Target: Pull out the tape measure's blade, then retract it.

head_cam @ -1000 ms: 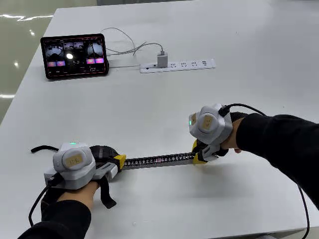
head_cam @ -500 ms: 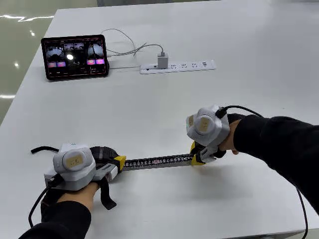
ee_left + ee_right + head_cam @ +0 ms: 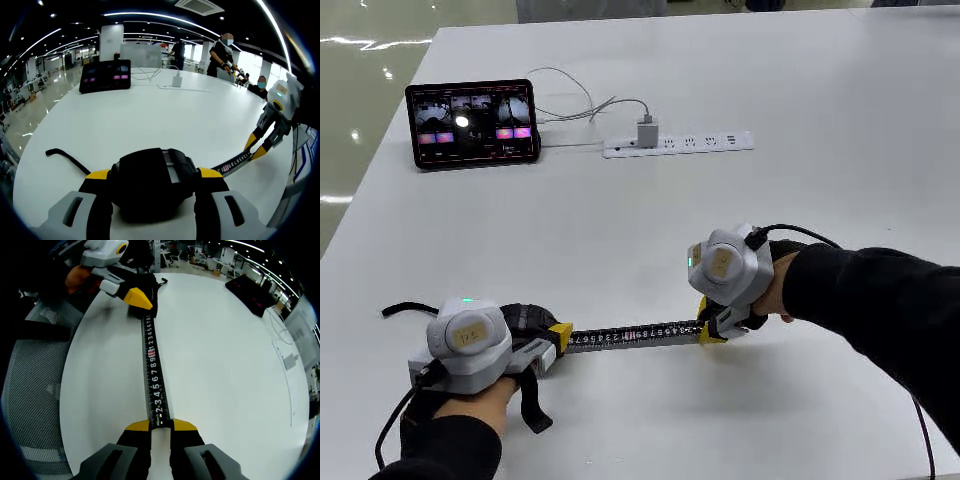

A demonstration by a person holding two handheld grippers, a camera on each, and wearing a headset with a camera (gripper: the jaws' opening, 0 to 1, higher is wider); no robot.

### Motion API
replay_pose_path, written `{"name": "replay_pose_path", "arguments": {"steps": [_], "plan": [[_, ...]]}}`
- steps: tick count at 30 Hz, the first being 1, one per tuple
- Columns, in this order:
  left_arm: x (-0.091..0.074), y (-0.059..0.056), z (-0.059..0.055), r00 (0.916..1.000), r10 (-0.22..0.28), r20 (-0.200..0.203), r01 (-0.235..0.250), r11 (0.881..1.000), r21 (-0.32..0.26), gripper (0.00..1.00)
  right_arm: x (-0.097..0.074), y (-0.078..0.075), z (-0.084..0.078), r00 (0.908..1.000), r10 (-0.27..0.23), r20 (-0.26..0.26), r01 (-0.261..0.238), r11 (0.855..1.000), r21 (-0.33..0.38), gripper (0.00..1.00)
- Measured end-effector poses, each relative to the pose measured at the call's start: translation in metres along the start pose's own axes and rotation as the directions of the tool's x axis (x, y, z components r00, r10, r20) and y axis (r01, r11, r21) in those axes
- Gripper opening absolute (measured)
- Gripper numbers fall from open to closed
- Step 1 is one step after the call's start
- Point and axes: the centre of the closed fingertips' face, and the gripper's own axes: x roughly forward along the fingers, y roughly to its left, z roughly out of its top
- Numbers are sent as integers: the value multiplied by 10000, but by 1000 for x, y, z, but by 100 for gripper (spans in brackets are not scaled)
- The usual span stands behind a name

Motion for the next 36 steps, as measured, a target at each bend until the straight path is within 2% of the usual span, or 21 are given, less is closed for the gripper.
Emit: {"name": "replay_pose_path", "arguments": {"steps": [36], "plan": [[0, 0, -1, 10000, 42, -35, -42, 10000, -60, 61, 5, 0, 12, 9999, -45, 93, 44, 9999, 139, 9]]}}
